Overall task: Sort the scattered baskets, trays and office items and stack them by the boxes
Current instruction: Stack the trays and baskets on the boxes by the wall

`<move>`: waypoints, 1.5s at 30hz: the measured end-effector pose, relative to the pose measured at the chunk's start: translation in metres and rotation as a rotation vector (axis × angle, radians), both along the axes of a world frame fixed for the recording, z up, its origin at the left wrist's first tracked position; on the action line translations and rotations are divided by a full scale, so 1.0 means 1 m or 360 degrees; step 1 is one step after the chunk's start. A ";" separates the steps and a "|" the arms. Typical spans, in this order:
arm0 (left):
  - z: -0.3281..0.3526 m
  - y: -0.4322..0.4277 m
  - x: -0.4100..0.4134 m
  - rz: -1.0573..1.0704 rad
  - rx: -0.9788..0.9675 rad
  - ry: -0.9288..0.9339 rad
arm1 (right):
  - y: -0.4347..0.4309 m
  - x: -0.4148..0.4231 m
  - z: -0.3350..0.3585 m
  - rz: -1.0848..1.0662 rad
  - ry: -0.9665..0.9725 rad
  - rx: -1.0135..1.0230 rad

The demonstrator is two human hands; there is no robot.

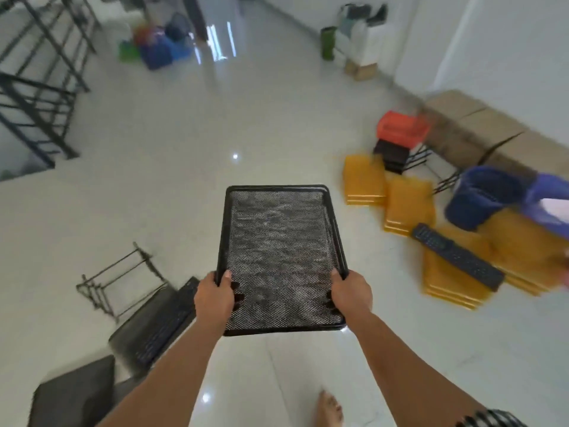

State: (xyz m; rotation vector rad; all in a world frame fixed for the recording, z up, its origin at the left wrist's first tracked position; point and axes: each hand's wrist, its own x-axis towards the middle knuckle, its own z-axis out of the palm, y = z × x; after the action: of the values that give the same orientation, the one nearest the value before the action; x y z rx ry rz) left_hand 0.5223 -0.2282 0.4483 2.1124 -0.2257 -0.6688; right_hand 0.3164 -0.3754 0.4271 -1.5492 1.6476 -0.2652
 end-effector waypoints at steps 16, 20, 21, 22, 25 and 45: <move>-0.005 -0.317 0.035 -0.0563 -0.0168 0.0026 | -0.215 -0.004 -0.011 -0.0841 -0.0151 -0.0009; -0.008 -0.388 0.078 -0.0709 -0.0120 -0.0062 | -0.272 0.036 -0.010 -0.0977 -0.0129 -0.0044; -0.007 -0.405 0.089 -0.0744 -0.0104 -0.0092 | -0.284 0.046 -0.008 -0.1019 -0.0135 -0.0050; -0.006 -0.422 0.100 -0.0786 -0.0091 -0.0107 | -0.295 0.057 -0.006 -0.1060 -0.0144 -0.0051; -0.005 -0.472 0.127 -0.0888 -0.0070 -0.0117 | -0.326 0.082 -0.004 -0.1160 -0.0126 -0.0028; -0.020 -0.822 0.177 -0.1120 0.0025 -0.0298 | -0.646 0.135 -0.032 -0.1362 -0.0156 0.0120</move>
State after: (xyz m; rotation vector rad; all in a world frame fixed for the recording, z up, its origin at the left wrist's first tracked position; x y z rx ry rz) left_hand 0.6993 -1.0499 0.4286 2.0972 -1.1020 -0.8646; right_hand 0.4514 -1.0211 0.3952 -0.6815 2.1266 -0.6992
